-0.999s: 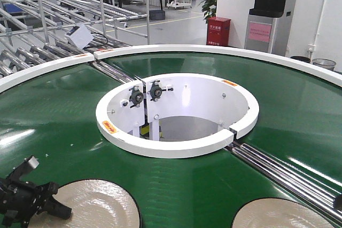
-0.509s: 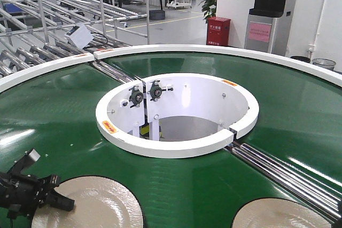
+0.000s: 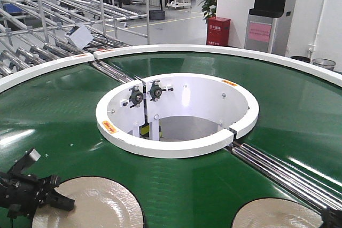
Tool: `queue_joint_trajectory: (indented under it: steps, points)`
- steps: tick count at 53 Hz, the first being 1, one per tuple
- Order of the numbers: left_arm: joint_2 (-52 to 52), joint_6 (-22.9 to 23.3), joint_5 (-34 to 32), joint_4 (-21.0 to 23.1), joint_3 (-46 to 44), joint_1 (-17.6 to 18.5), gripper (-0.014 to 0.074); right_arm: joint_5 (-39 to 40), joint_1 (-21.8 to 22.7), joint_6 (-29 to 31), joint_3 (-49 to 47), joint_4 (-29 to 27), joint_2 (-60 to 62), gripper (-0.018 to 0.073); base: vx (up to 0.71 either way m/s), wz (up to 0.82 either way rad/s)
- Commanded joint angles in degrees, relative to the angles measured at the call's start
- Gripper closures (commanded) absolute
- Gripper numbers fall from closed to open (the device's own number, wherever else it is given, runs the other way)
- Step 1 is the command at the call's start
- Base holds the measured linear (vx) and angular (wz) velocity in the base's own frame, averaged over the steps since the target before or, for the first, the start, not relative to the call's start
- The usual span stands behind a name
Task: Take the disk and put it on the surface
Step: 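Close the left and right grippers on the plate rims, then lift both plates upright off the conveyor with both grippers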
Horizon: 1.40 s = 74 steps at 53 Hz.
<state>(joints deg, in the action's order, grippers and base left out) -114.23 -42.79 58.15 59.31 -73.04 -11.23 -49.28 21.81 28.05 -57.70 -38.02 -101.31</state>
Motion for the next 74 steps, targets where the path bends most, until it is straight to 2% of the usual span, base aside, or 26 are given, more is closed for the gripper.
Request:
queue_joint_trajectory:
  steps: [1, 5, 8, 12, 18, 22, 27, 41, 49, 60, 74]
  points:
    - [3.2, -0.6, 0.4, 2.8, -1.1, 0.5, 0.0604, -0.8, 0.2, 3.5, -1.6, -5.7, 0.6, -0.0003, 0.00, 0.00]
    - [3.2, -0.6, 0.5, 2.7, -1.1, 0.5, 0.0604, -1.5, 0.2, 6.5, -1.6, -8.8, -0.8, 0.0025, 0.00, 0.00]
    - [3.2, -0.6, 0.6, 2.7, -1.1, 0.5, 0.0604, -2.0, 0.2, 9.2, -1.6, -11.1, -1.1, 0.0083, 0.00, 0.00]
    - [3.2, -0.6, 0.8, 2.7, -1.1, 0.5, 0.0604, -2.4, 0.2, 11.2, -1.6, -13.9, -1.0, 0.0235, 0.00, 0.00]
    - [3.2, -0.6, 0.8, 2.8, -1.1, 0.5, 0.0604, -2.5, 0.2, 11.1, -1.6, -14.7, 0.1, 0.0575, 0.00, 0.00]
    - [3.2, -0.6, 0.8, 2.8, -1.1, 0.5, 0.0604, -3.1, 0.2, 10.8, -1.6, -15.1, 1.4, 0.0575, 0.00, 0.00]
    - [3.4, -0.7, 1.2, 5.0, -1.1, 0.5, 0.0604, -4.0, 0.2, 10.8, -1.6, -16.7, 3.9, 0.0573, 0.00, 0.00]
    - [6.5, -4.1, 7.7, 22.1, -1.1, 0.5, 0.0604, -6.4, 0.2, 10.2, -1.6, -27.9, 14.9, 0.0568, 0.00, 0.00]
    - [10.4, -4.0, 9.5, 28.2, -1.1, 0.5, 0.0604, -7.2, 0.2, 7.8, -1.6, -33.4, 20.6, 0.0568, 0.00, 0.00]
    - [16.8, -0.5, 9.8, 28.8, -1.1, 0.5, 0.0603, -7.5, 0.2, 5.1, -1.6, -37.5, 26.0, 0.0568, 0.00, 0.00]
    - [21.6, 2.1, 9.7, 28.1, -1.1, 0.5, 0.0603, -7.5, 0.2, 3.1, -1.6, -37.9, 28.4, 0.0568, 0.00, 0.00]
